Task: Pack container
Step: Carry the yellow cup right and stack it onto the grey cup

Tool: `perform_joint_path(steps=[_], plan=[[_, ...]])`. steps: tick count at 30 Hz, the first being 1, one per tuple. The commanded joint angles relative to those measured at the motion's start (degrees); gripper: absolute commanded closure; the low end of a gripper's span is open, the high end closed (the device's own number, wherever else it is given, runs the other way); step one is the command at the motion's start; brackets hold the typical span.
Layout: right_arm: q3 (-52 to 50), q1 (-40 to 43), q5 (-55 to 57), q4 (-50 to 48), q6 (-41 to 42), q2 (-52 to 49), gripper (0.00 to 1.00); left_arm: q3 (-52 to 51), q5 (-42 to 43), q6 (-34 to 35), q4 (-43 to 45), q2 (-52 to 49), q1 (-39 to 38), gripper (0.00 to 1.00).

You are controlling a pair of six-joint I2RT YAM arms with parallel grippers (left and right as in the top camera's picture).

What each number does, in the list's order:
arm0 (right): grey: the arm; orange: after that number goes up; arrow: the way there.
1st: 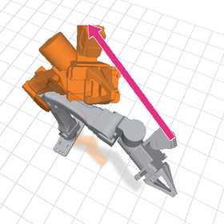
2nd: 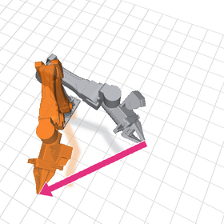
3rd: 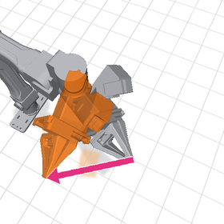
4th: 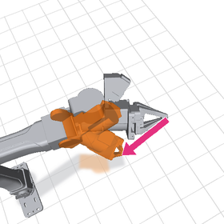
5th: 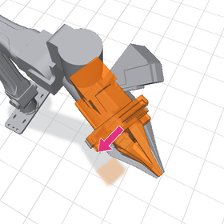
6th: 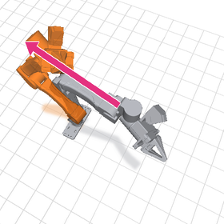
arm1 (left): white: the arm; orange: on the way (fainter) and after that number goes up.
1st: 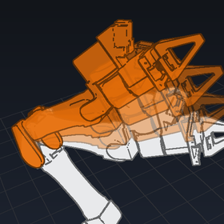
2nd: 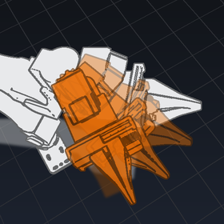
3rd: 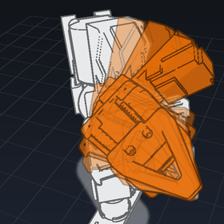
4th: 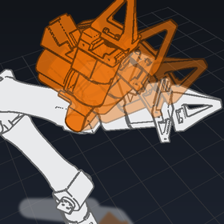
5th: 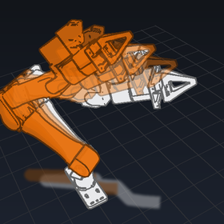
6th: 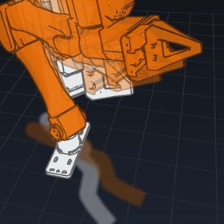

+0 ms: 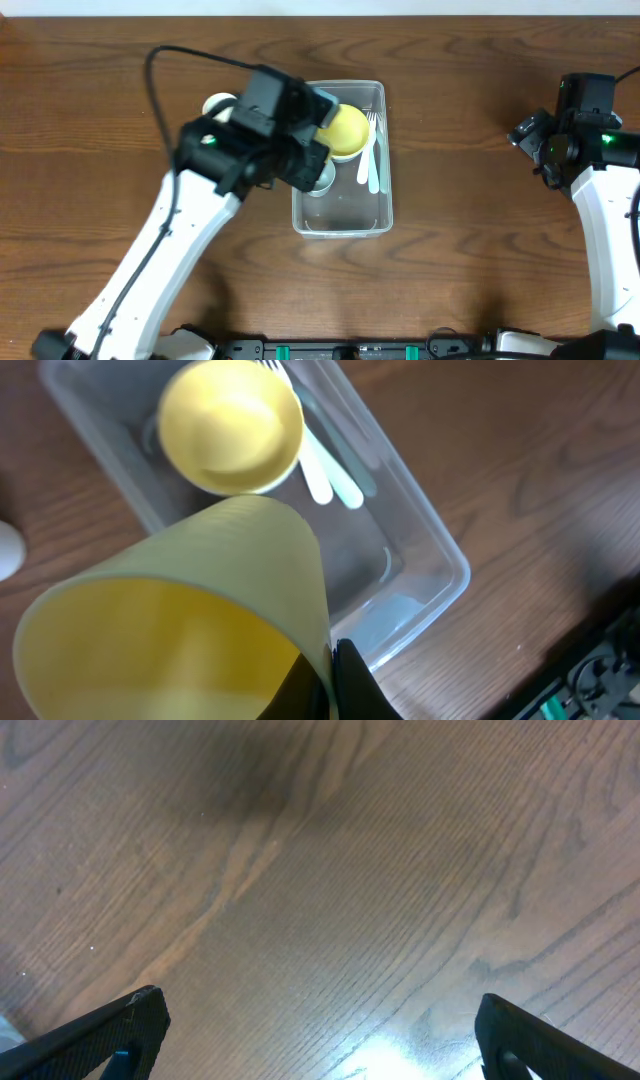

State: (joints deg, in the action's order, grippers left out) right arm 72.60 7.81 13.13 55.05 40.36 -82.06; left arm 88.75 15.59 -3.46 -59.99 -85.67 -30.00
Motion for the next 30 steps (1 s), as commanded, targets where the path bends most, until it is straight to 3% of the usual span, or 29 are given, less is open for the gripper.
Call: perform_joint_path(steps=[1,12,30], plan=[[0.7,0.2,1.0,0.0,0.7,0.0,0.01,0.2,-2.9,-1.2,0.0,-3.5,-1.8,0.94],[0.7,0.2,1.0,0.0,0.7,0.0,0.01,0.2,-7.8,-1.3,-0.9,-9.4,-2.9,0.94],[0.7,0.2,1.0,0.0,0.7,0.0,0.01,0.1,-8.8,-1.2,-0.6,-15.1,-2.9,0.94]])
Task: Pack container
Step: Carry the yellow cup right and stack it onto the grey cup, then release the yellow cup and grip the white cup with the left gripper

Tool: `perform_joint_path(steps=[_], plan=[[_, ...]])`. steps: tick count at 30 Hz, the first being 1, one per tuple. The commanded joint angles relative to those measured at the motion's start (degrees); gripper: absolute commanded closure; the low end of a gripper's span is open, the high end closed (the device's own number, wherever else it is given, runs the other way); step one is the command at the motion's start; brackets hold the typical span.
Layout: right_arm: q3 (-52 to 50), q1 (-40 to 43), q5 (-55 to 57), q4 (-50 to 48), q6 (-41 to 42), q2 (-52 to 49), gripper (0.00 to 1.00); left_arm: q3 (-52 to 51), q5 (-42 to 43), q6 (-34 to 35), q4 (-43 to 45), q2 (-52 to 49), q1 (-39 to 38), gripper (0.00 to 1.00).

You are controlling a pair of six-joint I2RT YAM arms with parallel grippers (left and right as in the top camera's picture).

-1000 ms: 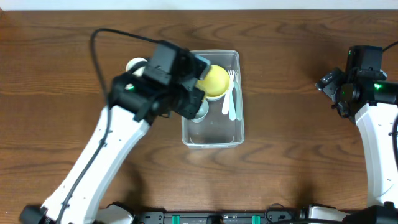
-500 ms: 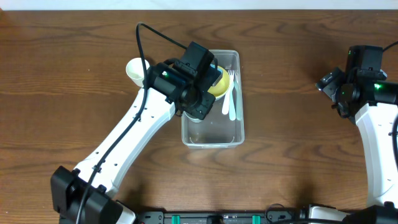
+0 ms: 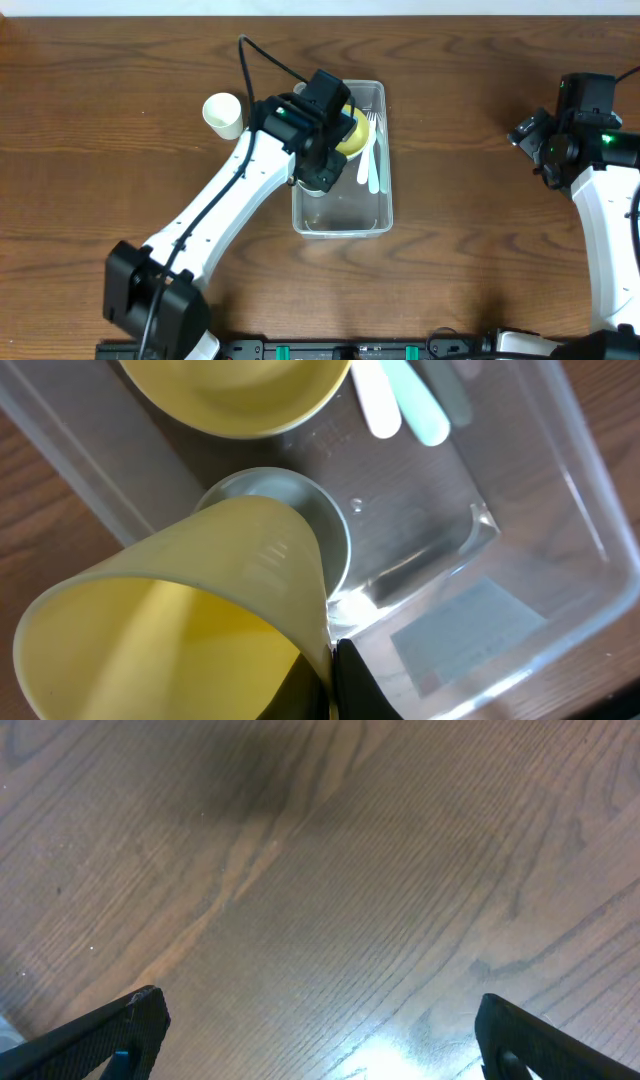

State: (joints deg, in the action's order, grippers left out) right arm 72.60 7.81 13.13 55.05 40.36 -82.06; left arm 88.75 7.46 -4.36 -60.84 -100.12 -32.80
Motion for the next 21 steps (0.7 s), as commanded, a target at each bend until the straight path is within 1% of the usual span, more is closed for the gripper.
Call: perform_joint_path(steps=[1,4,5,7,9,11,17,21], plan=[[0.7,0.2,1.0,0.0,0.7,0.0,0.01,0.1,-0.7,-0.3,0.3,-0.7,-0.1,0.94],[0.7,0.2,1.0,0.0,0.7,0.0,0.01,0.1,-0.7,-0.4,0.5,-0.7,-0.1,0.94],[0.7,0.2,1.0,0.0,0.7,0.0,0.01,0.1,-0.7,-0.4,0.6,-0.7,-0.1,0.90],[0.7,0.2,1.0,0.0,0.7,0.0,0.01,0.1,-0.7,-0.4,0.7,-0.7,-0.1,0.75],[0.7,0.2,1.0,0.0,0.7,0.0,0.01,0.1,-0.7,-0.4,0.9,-0.7,-0.1,0.62],[0.7,0.2,1.0,0.0,0.8,0.0,0.01,0.1,-0.7,-0.3,1.0,-0.7,-0.1,0.55],[0.7,0.2,1.0,0.0,0.7,0.0,0.01,0.1,-0.8,-0.4,1.3,-0.7,0.0,0.53],[0.7,0.2,1.0,0.0,0.7,0.0,0.01,0.6,-2.3,0.4,1.6,-0.4,1.4,0.54]])
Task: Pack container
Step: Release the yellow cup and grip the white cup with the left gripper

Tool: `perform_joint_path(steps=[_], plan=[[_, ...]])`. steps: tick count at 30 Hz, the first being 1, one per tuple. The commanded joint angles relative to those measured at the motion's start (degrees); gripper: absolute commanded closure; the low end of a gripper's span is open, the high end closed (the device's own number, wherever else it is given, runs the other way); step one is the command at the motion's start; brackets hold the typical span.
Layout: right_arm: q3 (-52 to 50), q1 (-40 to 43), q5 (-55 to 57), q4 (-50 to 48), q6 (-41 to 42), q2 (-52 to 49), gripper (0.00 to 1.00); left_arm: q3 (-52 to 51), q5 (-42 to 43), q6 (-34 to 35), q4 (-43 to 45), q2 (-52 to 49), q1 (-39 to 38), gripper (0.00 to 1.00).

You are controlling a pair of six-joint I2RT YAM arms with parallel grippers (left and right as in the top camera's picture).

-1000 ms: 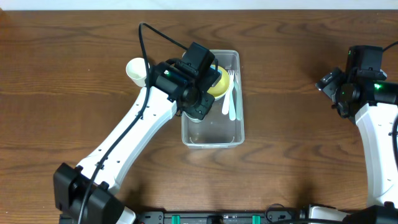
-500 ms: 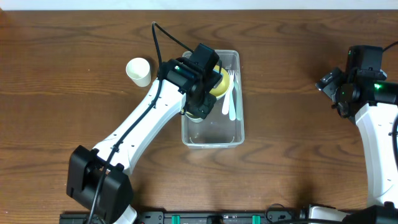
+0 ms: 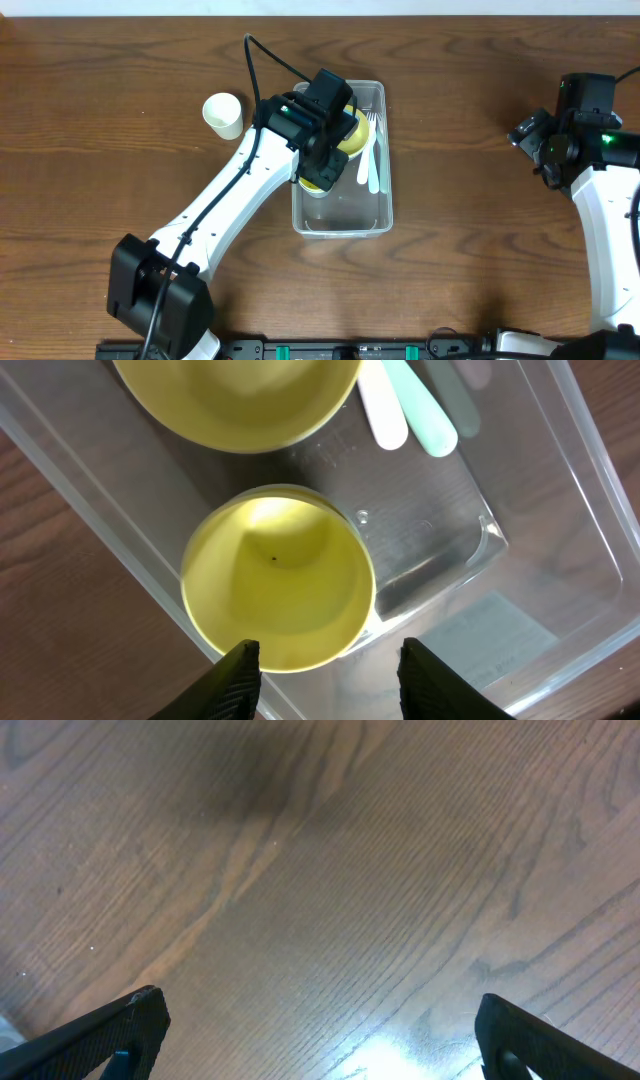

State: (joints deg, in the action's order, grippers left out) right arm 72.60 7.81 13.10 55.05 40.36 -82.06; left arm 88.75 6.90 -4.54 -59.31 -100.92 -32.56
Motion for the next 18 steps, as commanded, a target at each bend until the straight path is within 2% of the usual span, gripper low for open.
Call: perform_joint_path(steps=[1,7,13,18], plan=[[0.7,0.2,1.0,0.0,0.7,0.0,0.01,1.0,-2.5,1.4,0.0,0.7,1.9,0.54],[0.7,0.2,1.0,0.0,0.7,0.0,0.01,4.0,-4.6,5.9,1.7,2.1,9.9,0.54],[0.7,0.2,1.0,0.0,0.7,0.0,0.01,4.0,-4.8,6.1,8.2,1.7,19.5,0.38],[0.7,0.2,1.0,0.0,0.7,0.0,0.01,4.0,-4.8,6.1,13.8,0.6,24.9,0.37]])
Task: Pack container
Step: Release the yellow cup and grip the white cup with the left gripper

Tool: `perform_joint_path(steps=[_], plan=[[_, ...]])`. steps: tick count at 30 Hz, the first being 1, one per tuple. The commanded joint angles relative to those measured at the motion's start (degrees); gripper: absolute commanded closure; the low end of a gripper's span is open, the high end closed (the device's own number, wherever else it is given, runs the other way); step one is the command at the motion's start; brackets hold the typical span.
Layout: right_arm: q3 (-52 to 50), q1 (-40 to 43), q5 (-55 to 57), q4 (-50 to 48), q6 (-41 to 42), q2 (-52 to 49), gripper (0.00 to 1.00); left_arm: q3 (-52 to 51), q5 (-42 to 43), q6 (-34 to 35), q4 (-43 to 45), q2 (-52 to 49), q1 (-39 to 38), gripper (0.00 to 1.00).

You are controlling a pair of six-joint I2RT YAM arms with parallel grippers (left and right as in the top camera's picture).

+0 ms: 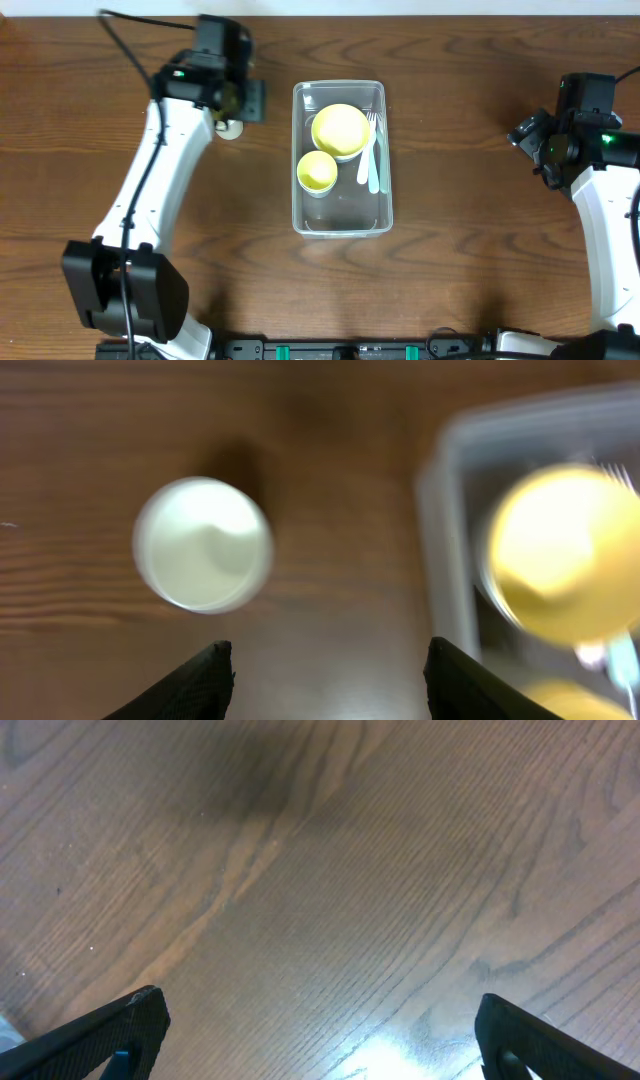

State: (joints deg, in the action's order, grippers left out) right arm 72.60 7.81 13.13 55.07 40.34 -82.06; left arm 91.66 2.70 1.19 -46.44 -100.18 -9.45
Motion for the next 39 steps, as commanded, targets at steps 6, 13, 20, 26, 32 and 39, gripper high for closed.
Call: perform_joint_path(steps=[6,13,20,26,32,39], plan=[[0.7,0.2,1.0,0.0,0.8,0.0,0.01,1.1,-0.9,0.3,3.0,-3.9,3.0,0.40],[0.7,0.2,1.0,0.0,0.8,0.0,0.01,1.1,-3.3,-0.1,3.4,-9.7,3.0,0.40],[0.7,0.2,1.0,0.0,0.8,0.0,0.01,1.1,-3.9,-1.8,3.7,-14.0,3.0,0.44],[0.7,0.2,1.0,0.0,0.8,0.0,0.01,1.1,-3.8,-2.0,4.6,-16.4,3.0,0.54],[0.7,0.1,1.0,0.0,0.8,0.0,0.01,1.0,-3.8,-2.0,4.6,-17.6,3.0,0.59],[0.7,0.1,1.0,0.0,0.8,0.0,0.01,0.9,-3.8,-2.0,3.6,-17.7,3.0,0.94]])
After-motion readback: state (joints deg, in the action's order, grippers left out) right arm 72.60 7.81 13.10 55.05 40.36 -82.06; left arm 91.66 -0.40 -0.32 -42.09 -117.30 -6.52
